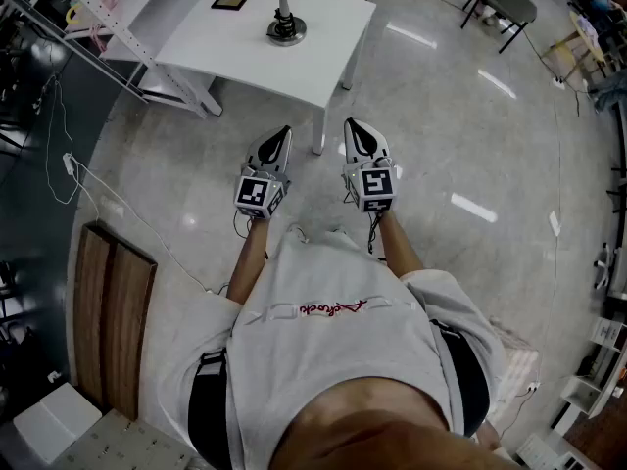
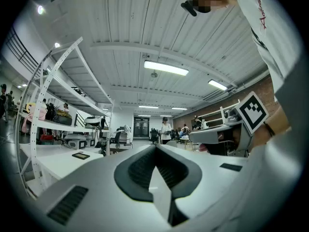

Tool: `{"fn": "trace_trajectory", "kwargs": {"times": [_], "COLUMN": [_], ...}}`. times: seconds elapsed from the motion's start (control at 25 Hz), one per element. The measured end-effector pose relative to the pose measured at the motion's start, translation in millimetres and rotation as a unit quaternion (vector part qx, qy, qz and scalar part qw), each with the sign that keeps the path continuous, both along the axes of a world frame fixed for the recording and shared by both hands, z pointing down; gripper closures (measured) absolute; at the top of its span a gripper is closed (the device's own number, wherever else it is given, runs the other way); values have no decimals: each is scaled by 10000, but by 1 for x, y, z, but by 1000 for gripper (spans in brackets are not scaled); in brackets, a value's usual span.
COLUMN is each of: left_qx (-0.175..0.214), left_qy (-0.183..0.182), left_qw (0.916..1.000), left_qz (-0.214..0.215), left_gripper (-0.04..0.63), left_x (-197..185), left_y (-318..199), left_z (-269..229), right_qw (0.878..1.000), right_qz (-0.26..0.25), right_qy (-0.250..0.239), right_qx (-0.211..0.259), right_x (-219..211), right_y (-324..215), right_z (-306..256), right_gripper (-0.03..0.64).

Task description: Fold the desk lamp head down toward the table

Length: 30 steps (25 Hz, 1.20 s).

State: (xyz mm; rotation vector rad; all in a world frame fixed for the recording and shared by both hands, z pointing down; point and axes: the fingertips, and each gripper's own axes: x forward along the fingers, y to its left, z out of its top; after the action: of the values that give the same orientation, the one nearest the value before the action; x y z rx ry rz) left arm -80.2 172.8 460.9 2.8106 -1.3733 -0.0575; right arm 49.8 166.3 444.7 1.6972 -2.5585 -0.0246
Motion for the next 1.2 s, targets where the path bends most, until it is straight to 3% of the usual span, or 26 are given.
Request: {"fn": "trace_trajectory", "kwargs": {"times": [0.56, 0.76, 1.2], "left_qx": [-25, -21, -103], "left_qy": [-78, -148, -208], "left_qw": [10000, 9999, 9996], "left_qz": [-21, 33, -140], "left_gripper": [568, 568, 568], "left_x": [6, 15, 42], "left_y": [-5, -8, -6], "left_z": [4, 3, 11], "right_qw": [10000, 9997, 9995], "right_qz": [48, 49, -140], "right_qy": [-6, -245, -277], "right_qx": [6, 33, -1], "right_x": [11, 22, 55], "right_y": [-6, -9, -8], "right_z": [4, 1, 5], "right_gripper": [598, 598, 598]}}
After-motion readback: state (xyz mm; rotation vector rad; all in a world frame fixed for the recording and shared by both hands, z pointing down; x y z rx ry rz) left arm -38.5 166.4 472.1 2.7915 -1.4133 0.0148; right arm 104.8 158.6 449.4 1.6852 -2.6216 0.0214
